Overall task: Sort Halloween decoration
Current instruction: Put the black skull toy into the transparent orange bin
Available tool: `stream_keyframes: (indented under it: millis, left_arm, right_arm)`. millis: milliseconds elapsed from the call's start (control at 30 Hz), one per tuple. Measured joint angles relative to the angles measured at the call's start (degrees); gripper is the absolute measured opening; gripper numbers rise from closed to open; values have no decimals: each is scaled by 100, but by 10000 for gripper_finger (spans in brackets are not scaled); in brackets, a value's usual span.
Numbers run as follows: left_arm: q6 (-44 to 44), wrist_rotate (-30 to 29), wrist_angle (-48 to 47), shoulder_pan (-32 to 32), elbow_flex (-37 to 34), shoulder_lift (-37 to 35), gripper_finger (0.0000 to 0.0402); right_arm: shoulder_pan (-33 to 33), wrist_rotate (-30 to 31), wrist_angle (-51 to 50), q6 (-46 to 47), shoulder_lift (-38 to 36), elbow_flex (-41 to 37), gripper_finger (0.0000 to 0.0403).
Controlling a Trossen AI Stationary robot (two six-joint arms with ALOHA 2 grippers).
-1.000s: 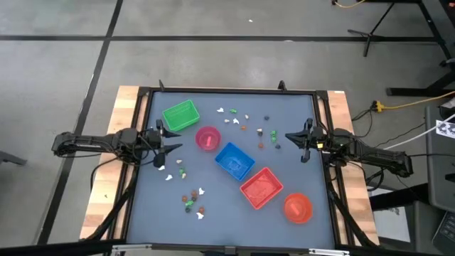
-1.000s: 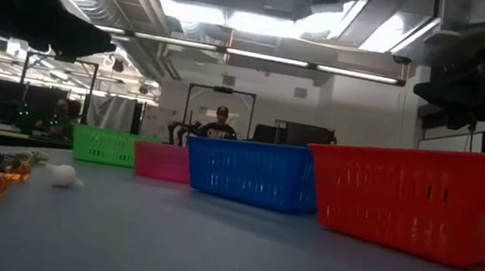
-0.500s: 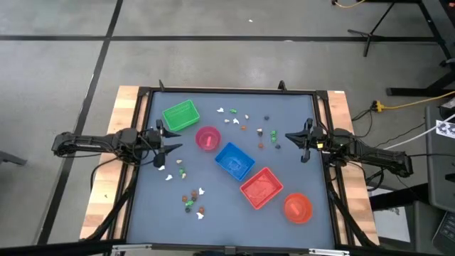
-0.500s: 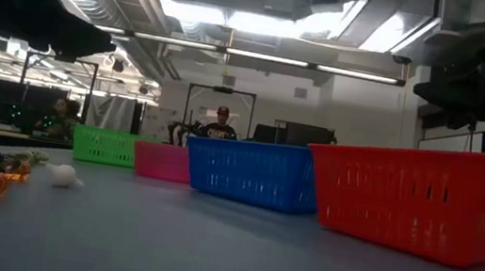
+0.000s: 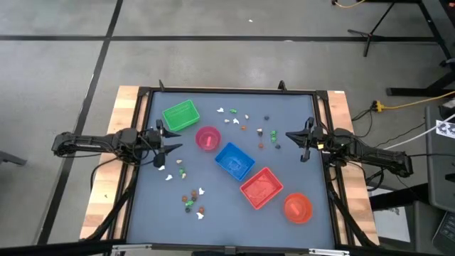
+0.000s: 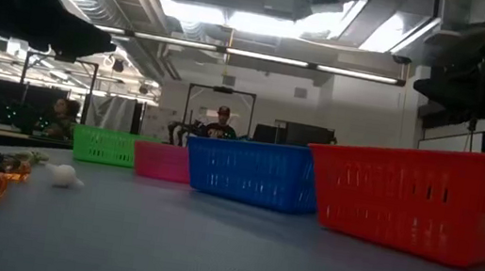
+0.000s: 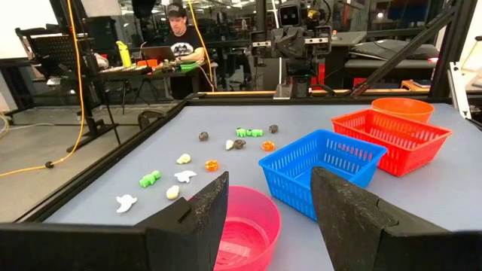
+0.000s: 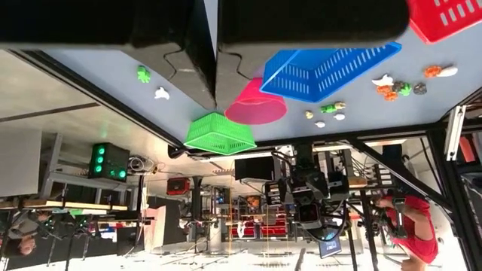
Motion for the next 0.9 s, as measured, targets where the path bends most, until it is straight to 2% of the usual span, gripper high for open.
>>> stream_keyframes:
  millis: [133,233,333,500,633,767,900]
  left_arm:
    - [1,0,0,1,-1,0,174]
    - [0,1,0,0,0,-1,174]
    - [0,1,0,1,-1,0,174]
    - [-2,1,0,0,-2,-1,174]
    - [-1,1,0,2,-2,-1,174]
    - [0,1,0,0,0,1,174]
    - [0,-1,0,0,-1,1,174]
  right_arm:
    - [0,124,15,195,0,0,5]
    - [0,160,17,271,0,0,27]
    - [0,197,25,280,0,0,66]
    - [0,633,27,547,0,0,142]
    - [0,717,-37,615,2,29,187]
    - [0,706,-174,575,134,388,208]
    - [0,756,-780,461,494,1019,210]
